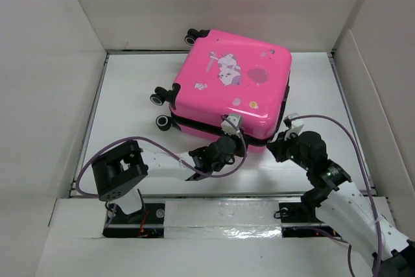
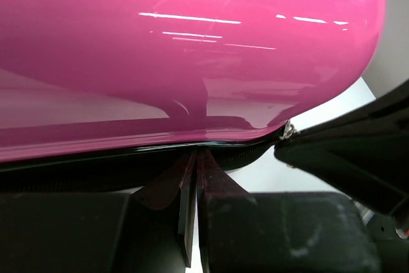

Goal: Pack the luggage

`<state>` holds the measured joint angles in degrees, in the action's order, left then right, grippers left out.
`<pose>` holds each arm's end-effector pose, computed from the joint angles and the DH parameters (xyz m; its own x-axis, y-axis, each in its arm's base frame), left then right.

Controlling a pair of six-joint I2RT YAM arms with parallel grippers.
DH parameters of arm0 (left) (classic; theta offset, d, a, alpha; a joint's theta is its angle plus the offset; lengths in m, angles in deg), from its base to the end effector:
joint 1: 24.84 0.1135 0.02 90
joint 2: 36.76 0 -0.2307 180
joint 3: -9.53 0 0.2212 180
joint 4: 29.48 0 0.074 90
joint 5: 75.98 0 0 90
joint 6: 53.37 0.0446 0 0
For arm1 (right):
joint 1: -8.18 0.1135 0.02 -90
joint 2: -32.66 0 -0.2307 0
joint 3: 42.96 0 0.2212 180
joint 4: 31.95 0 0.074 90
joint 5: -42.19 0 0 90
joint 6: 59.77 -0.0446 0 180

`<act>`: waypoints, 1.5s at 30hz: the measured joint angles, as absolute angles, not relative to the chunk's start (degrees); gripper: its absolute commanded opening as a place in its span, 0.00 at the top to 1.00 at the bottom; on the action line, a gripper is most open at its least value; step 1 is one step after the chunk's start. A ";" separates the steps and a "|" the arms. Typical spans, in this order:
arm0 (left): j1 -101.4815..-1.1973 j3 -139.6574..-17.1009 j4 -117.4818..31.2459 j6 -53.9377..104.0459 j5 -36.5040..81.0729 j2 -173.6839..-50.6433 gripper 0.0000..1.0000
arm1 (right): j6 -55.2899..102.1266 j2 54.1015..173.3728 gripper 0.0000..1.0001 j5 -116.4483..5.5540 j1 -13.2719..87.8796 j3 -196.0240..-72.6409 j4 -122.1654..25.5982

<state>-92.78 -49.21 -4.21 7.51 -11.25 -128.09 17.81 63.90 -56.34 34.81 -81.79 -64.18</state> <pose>0.1398 -0.2942 0.2104 -0.3723 -0.2531 -0.8930 0.5700 0.6970 -0.4352 0.1306 0.0729 0.2131 -0.4852 -0.0054 -0.8744 -0.4704 0.8445 0.2559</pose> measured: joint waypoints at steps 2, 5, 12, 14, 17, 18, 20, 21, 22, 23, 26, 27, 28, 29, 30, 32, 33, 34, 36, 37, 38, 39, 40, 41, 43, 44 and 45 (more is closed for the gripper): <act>-92.10 -50.26 -3.77 7.18 -9.75 -129.35 1.00 | 17.50 63.97 1.00 -52.39 38.33 -82.16 -64.49; -91.78 -51.51 -2.94 7.05 -8.28 -130.91 1.00 | 16.87 63.92 1.00 -46.09 42.96 -82.88 -65.97; -91.58 -52.01 -2.59 6.09 -6.86 -131.54 1.00 | 13.89 66.63 1.00 -40.76 48.95 -83.71 -65.14; -91.60 -52.01 -2.61 5.96 -6.86 -131.52 1.00 | 12.32 70.06 1.00 -40.45 50.87 -83.71 -61.95; -91.58 -52.01 -2.79 5.74 -6.82 -131.52 1.00 | 10.24 75.03 1.00 -36.71 54.00 -83.87 -57.43; -91.54 -52.01 -2.92 5.74 -7.15 -131.50 1.00 | 9.55 76.18 1.00 -34.90 54.98 -84.15 -56.79; -91.19 -51.99 -3.35 5.74 -7.65 -131.06 0.99 | 8.54 78.41 1.00 -31.40 56.78 -85.03 -55.81; -90.92 -51.81 -3.97 5.72 -7.71 -130.60 0.93 | 8.08 79.55 1.00 -30.18 57.48 -85.46 -55.37; -90.62 -51.36 -4.47 5.65 -7.67 -129.79 0.77 | 7.67 80.23 1.00 -29.33 58.09 -85.55 -54.56; -90.33 -50.52 -4.69 5.41 -6.90 -128.48 0.65 | 7.29 80.45 1.00 -28.76 58.66 -85.55 -53.99; -89.09 -46.31 -6.35 4.06 -5.62 -121.25 0.30 | 6.09 78.94 1.00 -30.40 59.38 -84.81 -52.25; -87.56 -44.38 -7.51 3.20 -5.75 -117.46 0.30 | 5.79 78.37 1.00 -31.25 59.33 -84.39 -51.90; -85.57 -42.68 -8.53 2.44 -5.53 -113.60 0.27 | 5.65 77.85 1.00 -32.41 58.92 -83.89 -51.46; -83.51 -41.37 -9.67 2.20 -5.81 -109.92 0.27 | 5.46 77.36 1.00 -33.46 58.39 -83.43 -51.13; -80.87 -40.36 -11.44 1.56 -6.18 -105.92 0.27 | 5.31 76.99 1.00 -34.33 57.89 -83.17 -51.02; -75.23 -39.77 -14.81 0.41 -6.88 -99.02 0.25 | 5.35 76.86 1.00 -35.64 57.06 -83.08 -50.89; -72.56 -39.77 -16.27 -0.07 -7.04 -96.61 0.24 | 5.37 76.88 1.00 -36.15 56.71 -83.08 -50.80; -69.66 -39.79 -17.96 -0.84 -7.01 -94.19 0.20 | 5.39 76.88 1.00 -36.60 56.45 -83.08 -50.76; -61.92 -39.77 -21.78 -3.07 -6.03 -90.30 0.16 | 5.59 76.88 1.00 -37.46 55.92 -83.08 -50.74; -58.38 -39.71 -22.98 -4.34 -5.86 -89.09 0.14 | 5.65 76.88 1.00 -37.81 55.75 -83.08 -50.69; -54.25 -39.49 -23.83 -5.60 -5.40 -87.87 0.13 | 5.85 76.86 1.00 -38.18 55.57 -83.08 -50.69; -50.05 -38.98 -24.45 -7.09 -4.63 -86.73 0.12 | 5.98 76.86 1.00 -38.62 55.33 -83.06 -50.65; -46.36 -38.46 -24.64 -8.38 -3.74 -85.75 0.10 | 6.07 76.80 1.00 -39.01 55.16 -83.06 -50.65; -43.10 -38.20 -24.95 -9.58 -3.06 -85.36 0.09 | 6.27 76.73 1.00 -39.34 55.01 -82.99 -50.65; -37.37 -38.31 -24.97 -11.62 -1.33 -86.25 0.09 | 6.51 76.47 1.00 -39.75 54.94 -82.77 -50.65; -35.50 -38.74 -25.12 -12.51 -0.61 -87.96 0.08 | 6.64 76.36 1.00 -39.99 54.92 -82.58 -50.48; -34.05 -39.79 -25.47 -13.06 0.24 -90.08 0.08 | 6.75 76.21 1.00 -40.25 54.85 -82.31 -50.23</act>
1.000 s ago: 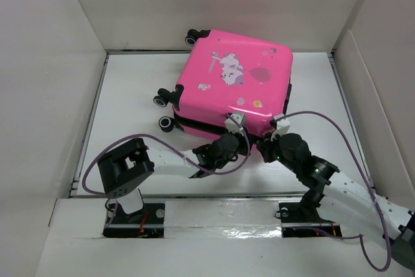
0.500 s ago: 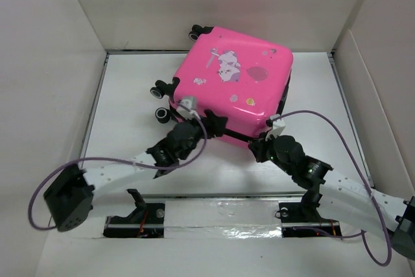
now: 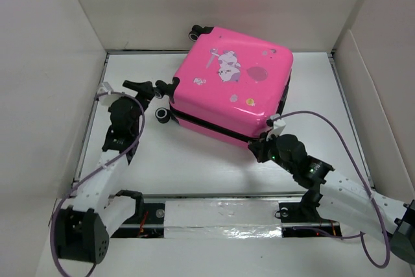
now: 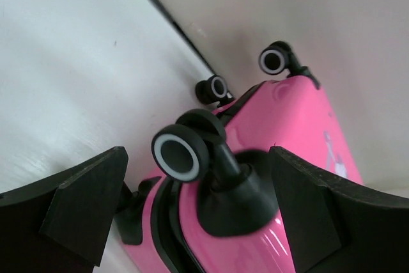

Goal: Pack the luggage

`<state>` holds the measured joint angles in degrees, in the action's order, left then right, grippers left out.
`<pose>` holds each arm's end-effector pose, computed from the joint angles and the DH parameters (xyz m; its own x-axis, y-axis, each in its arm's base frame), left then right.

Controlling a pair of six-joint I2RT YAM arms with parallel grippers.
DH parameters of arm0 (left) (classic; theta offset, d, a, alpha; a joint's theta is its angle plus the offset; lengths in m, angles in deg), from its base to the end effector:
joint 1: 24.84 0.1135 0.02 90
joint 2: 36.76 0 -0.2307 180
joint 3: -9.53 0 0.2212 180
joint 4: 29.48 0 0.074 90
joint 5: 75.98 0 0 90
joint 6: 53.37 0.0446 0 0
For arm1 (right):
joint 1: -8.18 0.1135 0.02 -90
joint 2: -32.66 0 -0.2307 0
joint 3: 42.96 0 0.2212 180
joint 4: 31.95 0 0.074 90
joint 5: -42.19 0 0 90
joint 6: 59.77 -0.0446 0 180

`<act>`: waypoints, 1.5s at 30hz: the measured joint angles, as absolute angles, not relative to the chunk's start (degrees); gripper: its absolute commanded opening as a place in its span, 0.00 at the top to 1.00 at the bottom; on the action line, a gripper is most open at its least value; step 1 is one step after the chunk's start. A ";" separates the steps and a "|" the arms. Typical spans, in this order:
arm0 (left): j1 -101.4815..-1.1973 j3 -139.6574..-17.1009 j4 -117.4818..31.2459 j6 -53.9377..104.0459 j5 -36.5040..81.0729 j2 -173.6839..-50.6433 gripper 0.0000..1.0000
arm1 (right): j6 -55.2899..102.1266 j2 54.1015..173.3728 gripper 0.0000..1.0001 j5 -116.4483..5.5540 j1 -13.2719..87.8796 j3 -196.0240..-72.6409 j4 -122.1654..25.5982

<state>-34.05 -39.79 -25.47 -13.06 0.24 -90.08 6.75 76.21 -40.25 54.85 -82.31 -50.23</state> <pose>0.2190 -0.0248 0.2831 0.0609 -0.7601 -0.6469 -0.0514 0.6448 -0.7626 0.1296 0.1288 0.2110 -0.4947 0.0512 -0.8675 -0.4803 0.8158 0.3220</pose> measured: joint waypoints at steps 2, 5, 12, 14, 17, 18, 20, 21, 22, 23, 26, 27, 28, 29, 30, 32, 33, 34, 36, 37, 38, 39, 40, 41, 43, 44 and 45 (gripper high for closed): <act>-32.63 -43.14 -26.11 -13.67 2.19 -95.91 0.08 | 6.92 75.75 1.00 -40.69 54.74 -82.07 -50.17; -32.24 -48.93 -26.85 -13.91 5.62 -105.18 0.08 | 7.47 75.33 1.00 -41.00 54.70 -81.77 -50.10; -32.59 -55.60 -27.64 -13.84 9.84 -116.07 0.09 | 8.02 74.65 1.00 -42.13 54.68 -80.59 -48.81; -32.76 -57.45 -27.81 -13.80 10.27 -118.29 0.12 | 8.19 74.63 1.00 -42.31 54.68 -80.48 -48.53; -32.76 -59.07 -27.14 -13.84 11.11 -120.94 0.19 | 8.28 74.57 1.00 -42.53 54.68 -80.37 -48.42; -32.76 -59.20 -26.92 -13.87 11.39 -121.53 0.20 | 8.32 74.57 1.00 -42.55 54.68 -80.37 -48.40; -33.00 -59.22 -26.41 -14.11 11.80 -122.62 0.26 | 8.41 74.57 1.00 -42.94 54.68 -80.33 -48.31; -33.09 -59.22 -26.09 -14.30 12.11 -123.17 0.29 | 8.41 74.57 1.00 -43.14 54.68 -80.33 -48.25; -33.22 -59.22 -25.65 -14.74 12.35 -123.63 0.37 | 8.41 74.57 1.00 -43.34 54.68 -80.30 -48.14; -33.24 -59.22 -25.15 -14.94 12.33 -123.82 0.42 | 8.41 74.57 1.00 -43.42 54.68 -80.28 -48.03; -33.11 -58.94 -23.35 -15.20 12.83 -124.44 0.81 | 8.41 74.63 1.00 -43.58 54.66 -80.28 -47.68; -33.09 -58.63 -22.46 -15.35 13.01 -124.55 0.93 | 8.41 74.65 1.00 -43.62 54.66 -80.28 -47.66; -33.07 -58.24 -21.08 -15.46 13.23 -124.57 1.00 | 8.41 74.65 1.00 -43.66 54.66 -80.28 -47.66; -33.07 -57.83 -20.62 -15.46 13.29 -124.59 1.00 | 8.41 74.65 1.00 -43.69 54.66 -80.28 -47.66; -33.05 -57.28 -19.49 -15.46 13.40 -124.59 1.00 | 8.41 74.65 1.00 -43.69 54.66 -80.28 -47.68; -33.03 -55.62 -16.56 -15.53 13.53 -124.35 1.00 | 8.39 74.65 1.00 -43.71 54.63 -80.28 -47.68; -33.07 -54.52 -14.92 -15.64 13.55 -124.02 1.00 | 8.41 74.65 1.00 -43.66 54.61 -80.28 -47.70; -33.20 -52.97 -12.88 -15.77 13.51 -123.39 1.00 | 8.41 74.65 1.00 -43.62 54.57 -80.28 -47.72; -33.92 -48.91 -9.28 -16.18 12.46 -120.90 1.00 | 8.43 74.65 1.00 -43.56 54.46 -80.28 -48.20; -34.75 -46.94 -7.88 -16.14 11.13 -119.41 1.00 | 8.43 74.68 1.00 -43.62 54.39 -80.28 -48.68; -35.82 -45.08 -6.83 -16.07 9.40 -117.77 1.00 | 8.58 74.83 1.00 -43.62 54.37 -80.30 -48.75; -37.22 -43.44 -6.37 -15.83 7.32 -116.07 1.00 | 8.69 75.20 1.00 -43.60 54.35 -80.37 -48.75; -38.88 -42.00 -5.89 -15.51 5.42 -114.56 1.00 | 8.91 76.03 1.00 -43.56 54.37 -80.68 -48.55; -40.94 -40.34 -5.30 -15.22 3.11 -112.85 1.00 | 9.39 77.10 1.00 -43.27 54.57 -81.27 -48.44; -45.37 -37.37 -4.34 -14.59 0.13 -109.81 1.00 | 9.68 79.83 1.00 -42.22 54.90 -82.38 -47.33; -47.71 -35.90 -4.14 -14.41 -0.92 -108.31 1.00 | 9.70 81.45 1.00 -42.20 55.25 -83.04 -46.80; -50.10 -34.61 -4.03 -14.39 -1.68 -106.91 1.00 | 9.76 83.44 1.00 -42.20 55.90 -83.89 -46.02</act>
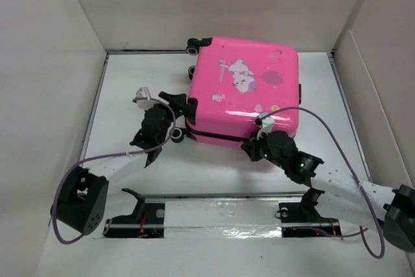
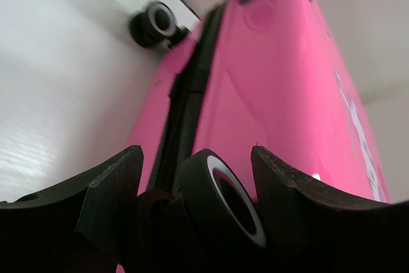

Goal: Pack the luggage

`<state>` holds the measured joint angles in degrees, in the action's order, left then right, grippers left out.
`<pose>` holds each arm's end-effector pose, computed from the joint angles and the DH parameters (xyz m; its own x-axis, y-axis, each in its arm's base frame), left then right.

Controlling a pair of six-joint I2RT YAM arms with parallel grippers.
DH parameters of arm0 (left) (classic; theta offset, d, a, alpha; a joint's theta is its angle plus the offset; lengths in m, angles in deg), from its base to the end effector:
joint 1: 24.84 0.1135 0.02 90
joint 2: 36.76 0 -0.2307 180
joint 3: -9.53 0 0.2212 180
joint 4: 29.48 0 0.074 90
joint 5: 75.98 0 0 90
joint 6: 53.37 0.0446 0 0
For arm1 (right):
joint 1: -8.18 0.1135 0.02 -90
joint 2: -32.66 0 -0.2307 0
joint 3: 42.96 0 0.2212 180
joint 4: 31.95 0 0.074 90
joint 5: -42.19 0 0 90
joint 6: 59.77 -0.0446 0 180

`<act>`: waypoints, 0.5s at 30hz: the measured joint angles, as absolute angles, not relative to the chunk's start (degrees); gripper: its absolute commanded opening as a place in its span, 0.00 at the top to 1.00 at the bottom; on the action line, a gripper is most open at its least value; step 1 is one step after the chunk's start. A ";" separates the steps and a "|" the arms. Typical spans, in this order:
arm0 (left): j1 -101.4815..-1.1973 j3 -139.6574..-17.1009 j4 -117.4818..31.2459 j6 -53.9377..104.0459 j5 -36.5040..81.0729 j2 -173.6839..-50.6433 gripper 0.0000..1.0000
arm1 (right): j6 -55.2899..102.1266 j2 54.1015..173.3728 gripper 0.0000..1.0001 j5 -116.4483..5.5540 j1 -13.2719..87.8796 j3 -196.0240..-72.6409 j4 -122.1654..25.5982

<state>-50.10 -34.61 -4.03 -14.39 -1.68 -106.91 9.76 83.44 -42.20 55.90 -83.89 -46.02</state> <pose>0.2379 -0.0989 0.2323 -0.1347 -0.7639 -0.6311 0.0976 0.6236 -0.7757 0.1380 0.1453 0.2064 -0.4920 -0.0238 -0.8703 -0.5381 0.7941 0.2825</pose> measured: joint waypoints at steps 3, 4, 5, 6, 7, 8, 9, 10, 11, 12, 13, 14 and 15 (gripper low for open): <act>-56.06 -31.73 -4.03 -14.70 -2.18 -102.62 1.00 | 10.11 88.75 1.00 -42.86 58.02 -86.66 -43.79; -57.72 -30.94 -4.32 -14.81 -2.51 -100.92 1.00 | 10.29 90.26 1.00 -43.27 58.92 -87.54 -43.13; -59.30 -30.26 -4.80 -14.74 -2.84 -99.08 1.00 | 10.55 91.57 1.00 -43.69 59.64 -88.19 -42.52; -60.43 -29.96 -5.74 -14.48 -3.80 -98.01 1.00 | 10.88 92.86 1.00 -44.01 60.45 -88.85 -41.84; -62.47 -29.52 -6.24 -14.37 -4.28 -96.22 1.00 | 11.12 94.00 1.00 -44.30 61.15 -89.40 -41.23; -64.11 -29.35 -7.14 -14.09 -5.03 -95.00 1.00 | 11.43 95.40 1.00 -44.76 62.11 -90.05 -40.40; -65.88 -29.28 -8.08 -13.82 -5.86 -94.01 1.00 | 11.69 96.93 1.00 -45.04 63.40 -90.73 -39.46; -67.41 -29.28 -8.78 -13.63 -6.36 -93.33 1.00 | 11.82 97.76 1.00 -45.24 64.10 -91.08 -39.04; -69.00 -29.28 -9.52 -13.34 -6.77 -92.63 1.00 | 12.08 98.96 1.00 -45.28 65.21 -91.63 -38.41; -70.42 -29.28 -10.37 -12.95 -6.93 -92.02 1.00 | 12.36 100.14 1.00 -45.22 66.15 -92.08 -37.86; -71.52 -29.35 -11.42 -12.49 -6.97 -91.52 1.00 | 12.74 101.54 1.00 -44.95 67.35 -92.67 -37.12; -72.21 -29.41 -12.56 -12.23 -6.90 -91.10 1.00 | 13.20 102.92 1.00 -44.17 68.47 -93.33 -36.51; -72.50 -29.50 -13.54 -12.05 -6.75 -90.69 1.00 | 13.83 104.14 1.00 -43.14 69.43 -93.96 -35.98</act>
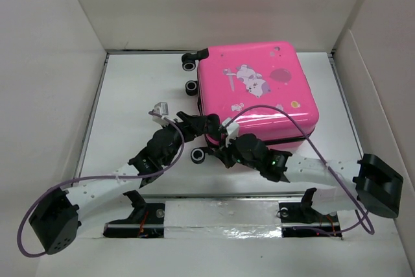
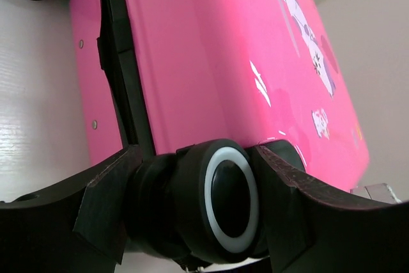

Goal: Pack the luggage

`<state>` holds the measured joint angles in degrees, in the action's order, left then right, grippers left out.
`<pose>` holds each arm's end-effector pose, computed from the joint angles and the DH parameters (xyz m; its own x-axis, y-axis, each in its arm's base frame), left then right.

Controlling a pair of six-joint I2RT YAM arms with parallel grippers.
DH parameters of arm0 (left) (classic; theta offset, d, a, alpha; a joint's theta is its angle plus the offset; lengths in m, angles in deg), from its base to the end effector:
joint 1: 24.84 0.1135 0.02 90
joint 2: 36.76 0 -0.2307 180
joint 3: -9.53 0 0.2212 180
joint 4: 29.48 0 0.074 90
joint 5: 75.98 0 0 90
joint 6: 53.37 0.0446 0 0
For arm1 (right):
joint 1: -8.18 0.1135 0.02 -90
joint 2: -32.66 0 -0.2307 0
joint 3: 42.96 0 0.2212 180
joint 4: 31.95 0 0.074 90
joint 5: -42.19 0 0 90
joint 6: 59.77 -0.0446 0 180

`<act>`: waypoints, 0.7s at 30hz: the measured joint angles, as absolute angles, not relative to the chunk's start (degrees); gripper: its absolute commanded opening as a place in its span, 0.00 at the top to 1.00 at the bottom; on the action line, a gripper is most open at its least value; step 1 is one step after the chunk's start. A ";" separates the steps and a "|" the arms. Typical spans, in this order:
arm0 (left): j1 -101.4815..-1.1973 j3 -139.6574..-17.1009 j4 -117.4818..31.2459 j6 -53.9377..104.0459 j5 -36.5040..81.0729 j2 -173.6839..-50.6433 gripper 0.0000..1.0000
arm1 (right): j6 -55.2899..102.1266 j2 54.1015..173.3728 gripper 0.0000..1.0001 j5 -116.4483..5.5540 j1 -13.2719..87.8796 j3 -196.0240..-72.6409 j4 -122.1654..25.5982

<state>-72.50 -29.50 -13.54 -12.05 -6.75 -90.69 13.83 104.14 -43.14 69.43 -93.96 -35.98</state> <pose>0.1556 -0.1472 0.2452 -0.3316 -0.6787 -0.6553 0.3078 0.5788 -0.7552 0.1291 0.2277 0.2057 -0.4281 -0.1952 -0.8824 -0.7477 0.6249 0.2245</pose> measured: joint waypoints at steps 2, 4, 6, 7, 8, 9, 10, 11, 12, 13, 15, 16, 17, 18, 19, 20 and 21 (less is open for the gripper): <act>-72.52 -29.61 -14.90 -11.79 -6.31 -89.77 1.00 | 14.27 106.00 1.00 -41.06 70.59 -94.77 -34.41; -72.52 -29.83 -16.14 -11.66 -5.62 -89.31 1.00 | 14.18 106.94 1.00 -39.18 71.33 -94.84 -32.84; -72.52 -30.37 -16.77 -11.68 -4.94 -89.42 1.00 | 13.52 106.89 1.00 -37.74 71.68 -93.75 -30.15; -72.52 -30.59 -16.80 -11.68 -4.30 -89.64 1.00 | 13.24 106.61 1.00 -37.15 71.81 -92.78 -28.57; -72.52 -30.74 -16.73 -11.81 -3.47 -90.16 1.00 | 12.36 105.87 1.00 -36.43 71.97 -91.49 -27.15; -72.78 -31.05 -16.45 -12.07 -2.69 -91.00 1.00 | 11.32 104.69 1.00 -35.75 72.03 -89.81 -26.04; -73.50 -31.62 -16.16 -12.23 -2.07 -92.00 1.00 | 10.22 102.96 1.00 -35.25 72.03 -87.91 -25.32; -74.71 -32.38 -15.84 -12.25 -1.79 -93.49 1.00 | 9.13 100.71 1.00 -34.64 72.03 -86.05 -25.34; -76.26 -33.35 -15.24 -12.23 -1.57 -95.08 1.00 | 8.10 98.06 1.00 -34.05 72.03 -84.30 -25.89; -78.05 -34.66 -15.07 -12.10 -1.29 -96.85 1.00 | 7.34 95.22 1.00 -33.33 72.01 -82.82 -27.15; -81.29 -37.59 -14.61 -11.57 -1.13 -100.59 1.00 | 6.49 89.69 1.00 -31.25 72.01 -80.98 -30.98; -82.82 -39.44 -14.41 -11.31 -1.05 -102.73 1.00 | 6.14 86.35 1.00 -30.35 71.68 -80.30 -33.91; -84.08 -41.37 -14.04 -10.96 -0.74 -105.03 1.00 | 5.79 83.29 1.00 -29.89 71.03 -79.82 -36.55; -85.07 -43.25 -13.28 -10.72 -0.26 -107.17 1.00 | 5.50 79.79 1.00 -29.37 70.22 -79.28 -39.74; -85.70 -45.26 -12.95 -10.35 0.33 -109.46 1.00 | 5.26 76.36 1.00 -29.13 68.75 -78.84 -43.00; -86.09 -46.90 -12.49 -10.28 0.96 -111.48 0.84 | 4.91 73.10 1.00 -29.52 67.14 -78.25 -45.60; -86.60 -48.60 -11.79 -10.13 1.88 -113.57 0.72 | 4.78 69.26 1.00 -30.20 65.41 -77.44 -48.46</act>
